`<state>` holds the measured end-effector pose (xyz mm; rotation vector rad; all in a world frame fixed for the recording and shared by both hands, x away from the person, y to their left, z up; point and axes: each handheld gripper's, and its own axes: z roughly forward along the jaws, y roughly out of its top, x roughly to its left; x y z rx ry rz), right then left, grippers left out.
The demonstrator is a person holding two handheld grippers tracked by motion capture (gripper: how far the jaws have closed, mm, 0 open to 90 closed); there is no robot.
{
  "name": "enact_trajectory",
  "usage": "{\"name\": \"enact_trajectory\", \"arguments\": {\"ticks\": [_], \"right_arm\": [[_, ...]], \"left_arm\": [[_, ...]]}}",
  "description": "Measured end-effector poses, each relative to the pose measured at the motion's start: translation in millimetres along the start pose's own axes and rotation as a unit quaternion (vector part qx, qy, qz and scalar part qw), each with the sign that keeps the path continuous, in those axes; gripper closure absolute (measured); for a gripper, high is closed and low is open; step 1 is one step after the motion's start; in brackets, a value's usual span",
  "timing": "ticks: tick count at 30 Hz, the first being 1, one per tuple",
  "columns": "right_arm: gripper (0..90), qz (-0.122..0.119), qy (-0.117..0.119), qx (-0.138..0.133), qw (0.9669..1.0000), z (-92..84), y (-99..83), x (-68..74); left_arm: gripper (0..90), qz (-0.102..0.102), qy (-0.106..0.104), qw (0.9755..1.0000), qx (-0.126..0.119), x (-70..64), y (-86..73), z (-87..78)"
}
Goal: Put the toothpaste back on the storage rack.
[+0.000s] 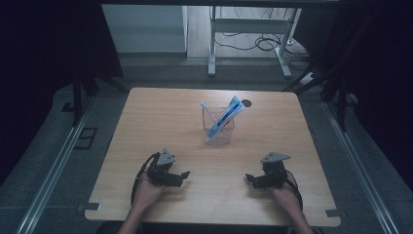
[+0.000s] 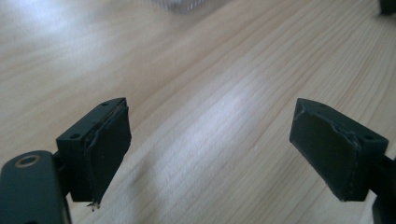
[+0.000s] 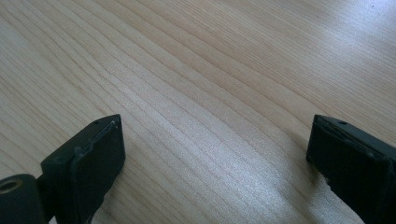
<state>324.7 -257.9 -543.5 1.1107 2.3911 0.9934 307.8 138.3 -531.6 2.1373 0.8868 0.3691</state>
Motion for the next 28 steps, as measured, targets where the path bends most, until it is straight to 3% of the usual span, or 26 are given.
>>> {"name": "enact_trajectory", "arguments": {"ticks": [9, 11, 15, 28], "right_arm": [[4.2, 0.0, 0.0, 0.0, 1.0, 0.0, 0.0, 0.0], [4.1, 0.0, 0.0, 0.0, 1.0, 0.0, 0.0, 0.0], [4.2, 0.0, 0.0, 0.0, 1.0, 0.1, 0.0, 0.1], [4.1, 0.001, 0.0, 0.0, 1.0, 0.0, -0.1, 0.0]], "left_arm": [[12.8, 0.018, 0.011, 0.9989, 0.041, -8.1, -6.6, 10.8], [12.8, 0.018, 0.013, 0.9989, 0.043, -9.6, -6.2, 11.4], [12.9, -0.003, 0.004, 0.9988, 0.048, -7.3, -6.2, 12.1], [13.0, -0.004, 0.006, 0.9988, 0.048, -7.5, -6.5, 11.9]]}}
